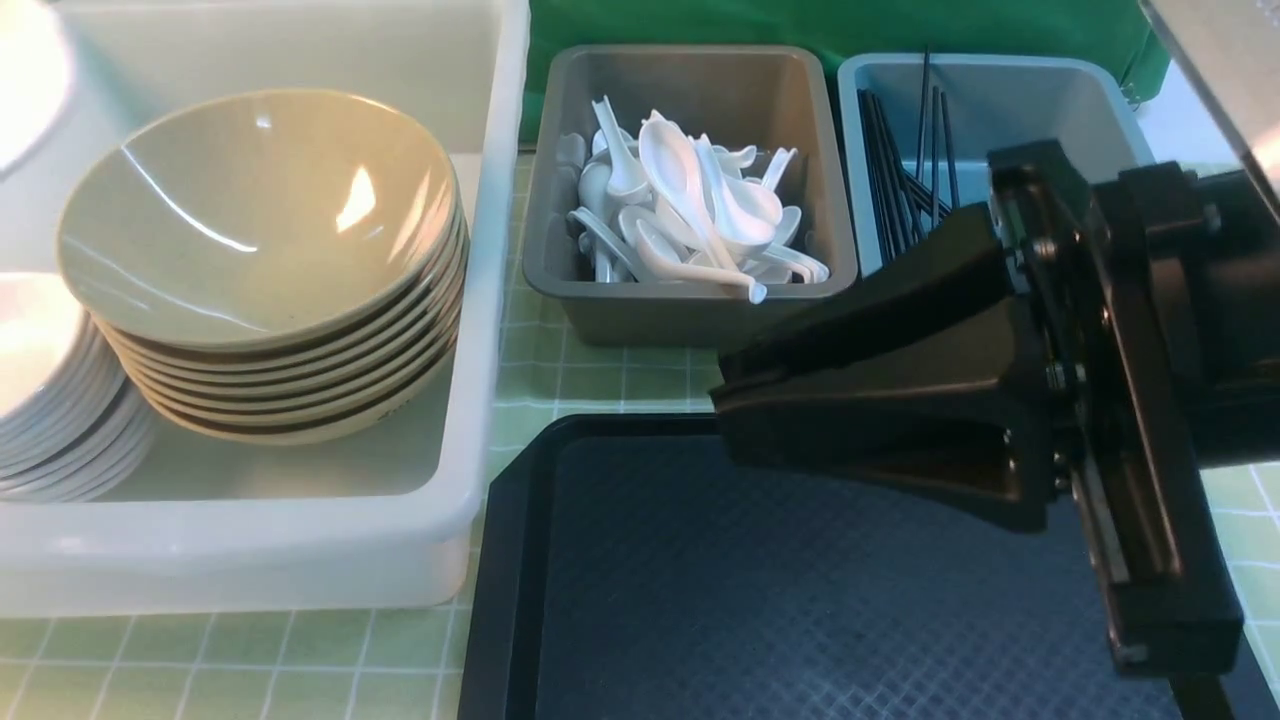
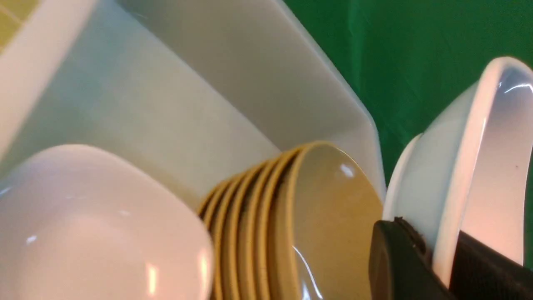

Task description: On green table put chopsticks spoon bowls plates into blue grey white boxes.

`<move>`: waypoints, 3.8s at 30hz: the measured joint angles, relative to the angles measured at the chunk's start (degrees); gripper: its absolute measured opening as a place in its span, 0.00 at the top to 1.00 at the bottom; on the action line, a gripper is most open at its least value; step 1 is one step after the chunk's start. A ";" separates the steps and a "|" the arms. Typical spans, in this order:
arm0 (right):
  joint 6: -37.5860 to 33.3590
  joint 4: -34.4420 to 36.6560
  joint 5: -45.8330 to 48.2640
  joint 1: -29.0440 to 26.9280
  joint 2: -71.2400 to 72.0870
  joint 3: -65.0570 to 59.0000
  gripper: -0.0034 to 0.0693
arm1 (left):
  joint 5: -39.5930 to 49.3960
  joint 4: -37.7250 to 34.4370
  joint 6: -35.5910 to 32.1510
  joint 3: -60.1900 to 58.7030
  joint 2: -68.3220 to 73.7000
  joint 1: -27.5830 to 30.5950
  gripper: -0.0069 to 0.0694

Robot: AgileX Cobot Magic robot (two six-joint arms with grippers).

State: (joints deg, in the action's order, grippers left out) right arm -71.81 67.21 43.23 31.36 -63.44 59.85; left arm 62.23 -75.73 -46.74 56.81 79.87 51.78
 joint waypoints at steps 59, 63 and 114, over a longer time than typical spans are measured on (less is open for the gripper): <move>0.55 -9.91 -7.33 4.09 -1.34 -0.11 0.69 | 1.87 -1.16 -13.68 6.49 -11.99 -15.78 0.12; 14.43 -24.03 -14.31 3.39 -1.34 -0.21 0.69 | 6.13 12.35 -9.29 12.48 -12.12 -28.94 0.29; 46.61 -45.01 -30.53 -17.07 56.51 -44.01 0.92 | -3.60 36.75 30.22 -22.72 -60.56 -58.54 0.91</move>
State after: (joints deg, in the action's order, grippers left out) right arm -25.19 22.20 12.70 14.28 -6.93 15.84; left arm 58.63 -38.99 -16.52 34.09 19.31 -6.75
